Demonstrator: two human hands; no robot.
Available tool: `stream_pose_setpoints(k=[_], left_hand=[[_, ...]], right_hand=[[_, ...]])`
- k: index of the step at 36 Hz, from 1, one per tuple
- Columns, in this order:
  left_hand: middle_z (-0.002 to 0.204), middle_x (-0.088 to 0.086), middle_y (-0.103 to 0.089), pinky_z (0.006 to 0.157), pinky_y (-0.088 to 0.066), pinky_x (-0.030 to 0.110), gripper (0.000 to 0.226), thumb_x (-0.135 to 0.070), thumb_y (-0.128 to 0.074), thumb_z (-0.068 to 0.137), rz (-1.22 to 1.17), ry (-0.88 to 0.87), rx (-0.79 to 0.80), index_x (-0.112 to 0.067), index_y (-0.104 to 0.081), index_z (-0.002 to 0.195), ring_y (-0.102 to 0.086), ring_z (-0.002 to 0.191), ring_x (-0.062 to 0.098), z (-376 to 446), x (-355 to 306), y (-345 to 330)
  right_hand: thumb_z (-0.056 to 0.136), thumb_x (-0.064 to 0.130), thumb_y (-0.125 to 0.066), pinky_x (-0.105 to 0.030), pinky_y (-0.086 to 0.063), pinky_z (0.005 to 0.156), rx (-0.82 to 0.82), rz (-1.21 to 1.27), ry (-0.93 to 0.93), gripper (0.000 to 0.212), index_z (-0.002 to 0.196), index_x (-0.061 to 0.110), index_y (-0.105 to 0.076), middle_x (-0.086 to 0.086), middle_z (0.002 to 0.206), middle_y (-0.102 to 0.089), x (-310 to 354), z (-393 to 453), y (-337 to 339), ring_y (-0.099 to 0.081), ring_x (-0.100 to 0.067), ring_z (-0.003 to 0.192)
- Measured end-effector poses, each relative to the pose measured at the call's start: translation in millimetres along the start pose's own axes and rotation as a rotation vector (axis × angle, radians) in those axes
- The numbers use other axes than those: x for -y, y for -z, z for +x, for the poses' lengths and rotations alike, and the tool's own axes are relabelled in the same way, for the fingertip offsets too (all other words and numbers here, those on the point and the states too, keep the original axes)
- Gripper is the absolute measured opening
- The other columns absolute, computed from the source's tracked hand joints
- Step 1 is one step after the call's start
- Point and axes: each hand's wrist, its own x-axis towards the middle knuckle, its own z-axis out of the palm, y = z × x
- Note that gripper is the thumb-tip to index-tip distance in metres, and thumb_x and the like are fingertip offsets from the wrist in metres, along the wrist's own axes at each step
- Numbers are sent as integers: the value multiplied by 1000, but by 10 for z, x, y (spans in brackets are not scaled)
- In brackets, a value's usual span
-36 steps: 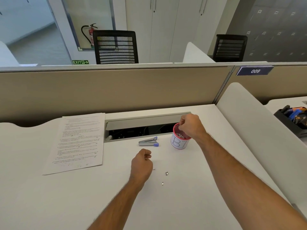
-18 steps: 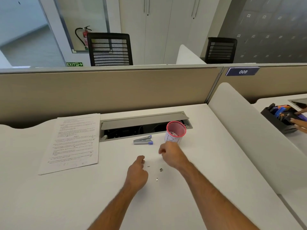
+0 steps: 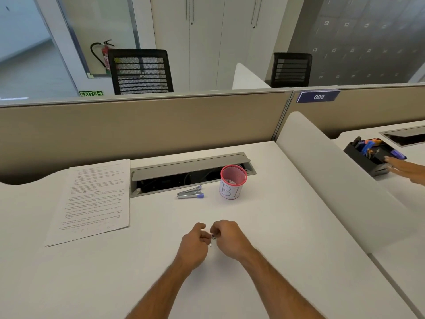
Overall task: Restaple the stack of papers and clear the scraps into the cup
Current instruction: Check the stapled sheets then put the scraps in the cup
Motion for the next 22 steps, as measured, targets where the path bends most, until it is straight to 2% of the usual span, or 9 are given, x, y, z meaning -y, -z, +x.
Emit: stream_pose_setpoints(k=[4, 7, 9, 11, 14, 17, 19, 22], left_hand=[[102, 2, -73, 76, -51, 15, 42, 3, -42, 95, -42, 9, -83, -11, -53, 133, -69, 97, 18, -16, 36, 42], [101, 4, -72, 87, -55, 26, 37, 3, -44, 96, -43, 11, -156, -10, -57, 129, -67, 98, 21, -22, 23, 70], [101, 4, -69, 90, -54, 29, 38, 5, -41, 96, -40, 11, -183, -10, -58, 127, -65, 97, 21, -33, 8, 85], [103, 4, -67, 91, -54, 30, 42, 7, -38, 94, -44, 8, -191, -10, -58, 127, -64, 97, 20, -42, 1, 102], [107, 5, -65, 89, -51, 27, 45, 10, -37, 92, -41, 5, -203, -9, -58, 127, -63, 100, 21, -44, 4, 127], [110, 8, -65, 86, -45, 22, 46, 12, -38, 91, -38, 10, -218, -8, -58, 127, -62, 103, 21, -37, 12, 144], [111, 8, -65, 86, -44, 21, 46, 12, -38, 91, -37, 12, -222, -8, -58, 127, -62, 104, 20, -32, 18, 155], [112, 7, -65, 84, -43, 20, 46, 11, -37, 91, -34, 15, -224, -8, -58, 128, -61, 105, 20, -21, 31, 167]], right_hand=[[84, -4, -56, -29, -53, 86, -13, -3, -25, 40, 119, 13, -66, -8, 116, -64, -14, -39, -23, -62, -19, 100], [80, 12, -74, -27, -51, 86, 14, -14, -63, 51, 128, 21, -60, -5, 123, -50, -23, -64, -81, -57, -21, 111], [75, 20, -81, -26, -50, 87, 30, -21, -68, 60, 131, 23, -59, -3, 124, -45, -23, -74, -126, -53, -21, 114], [75, 22, -83, -25, -49, 87, 20, -34, -49, 57, 128, 23, -63, -2, 122, -47, -11, -66, -161, -52, -20, 112], [81, 18, -78, -22, -45, 83, -9, -37, -12, 39, 119, 18, -69, -4, 117, -55, 1, -23, -203, -57, -20, 107], [92, 12, -64, -21, -40, 78, -55, -116, 21, 24, 113, 15, -73, -5, 113, -62, 28, 10, -209, -61, -22, 104], [95, 9, -55, -25, -44, 81, -71, -143, 30, 25, 111, 13, -74, -7, 111, -65, 52, 33, -205, -62, -24, 104], [97, 10, -54, -28, -47, 87, -73, -172, 24, 25, 111, 11, -74, -8, 110, -67, 86, 77, -190, -63, -24, 103]])
